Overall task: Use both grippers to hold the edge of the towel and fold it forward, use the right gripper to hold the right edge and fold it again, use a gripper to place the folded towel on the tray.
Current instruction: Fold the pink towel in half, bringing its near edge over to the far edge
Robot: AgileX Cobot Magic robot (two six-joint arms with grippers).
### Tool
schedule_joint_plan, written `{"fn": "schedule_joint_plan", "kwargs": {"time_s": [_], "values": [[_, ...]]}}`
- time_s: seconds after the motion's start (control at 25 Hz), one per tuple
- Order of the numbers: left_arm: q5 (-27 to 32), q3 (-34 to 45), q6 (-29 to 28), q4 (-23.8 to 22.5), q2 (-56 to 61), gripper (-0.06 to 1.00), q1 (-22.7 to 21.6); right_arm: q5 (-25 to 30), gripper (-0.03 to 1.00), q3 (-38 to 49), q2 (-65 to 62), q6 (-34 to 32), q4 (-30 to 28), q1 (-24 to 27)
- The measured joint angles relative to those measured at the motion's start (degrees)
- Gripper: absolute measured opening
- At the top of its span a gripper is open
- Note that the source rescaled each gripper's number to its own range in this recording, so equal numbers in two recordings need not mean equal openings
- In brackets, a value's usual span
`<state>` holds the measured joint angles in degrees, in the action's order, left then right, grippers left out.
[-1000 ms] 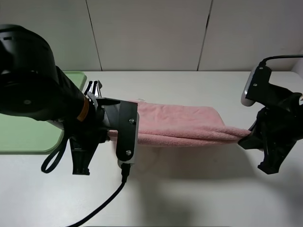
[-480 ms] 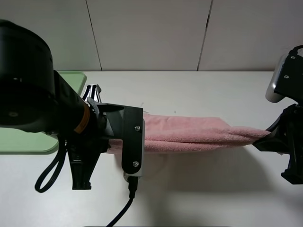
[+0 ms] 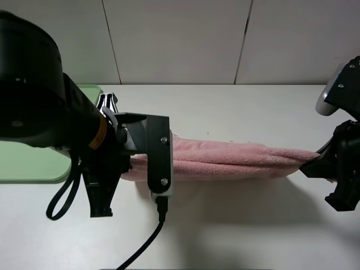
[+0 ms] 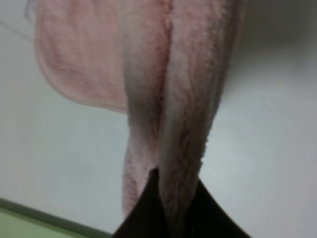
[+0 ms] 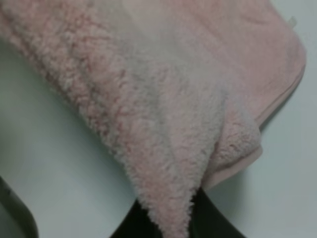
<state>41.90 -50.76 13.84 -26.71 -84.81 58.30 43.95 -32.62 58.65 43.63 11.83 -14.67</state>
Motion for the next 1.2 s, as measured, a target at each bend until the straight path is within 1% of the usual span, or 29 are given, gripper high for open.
{"fn": "schedule_joint_plan", "kwargs": {"time_s": [0.08, 0.24, 0.48, 0.6, 1.0, 1.2], "values": [[-0.1, -1.0, -0.1, 0.1, 0.0, 0.00, -1.7, -0.7, 0.00, 0.0, 2.2, -0.1, 0.1, 0.0], [-0.4, -2.3, 1.6, 0.9, -1.0, 0.00, -4.8, -4.7, 0.00, -0.1, 7.1, -0.1, 0.5, 0.0], [-3.4, -3.1, 2.4, 1.8, -7.1, 0.00, -9.2, -9.1, 0.00, -0.7, 14.1, -0.1, 0.6, -0.5], [-3.7, -4.9, 3.5, 1.8, -9.9, 0.00, -11.1, -10.0, 0.00, -2.5, 16.9, -0.1, 0.4, -0.5], [-3.8, -10.0, 7.3, 1.8, -16.3, 0.00, -15.1, -11.3, 0.00, -7.8, 25.4, -0.2, -0.9, -0.5], [-4.8, -12.2, 7.7, 1.8, -19.2, 0.00, -16.8, -14.3, 0.00, -8.3, 28.4, -0.2, -1.3, -0.5]]}}
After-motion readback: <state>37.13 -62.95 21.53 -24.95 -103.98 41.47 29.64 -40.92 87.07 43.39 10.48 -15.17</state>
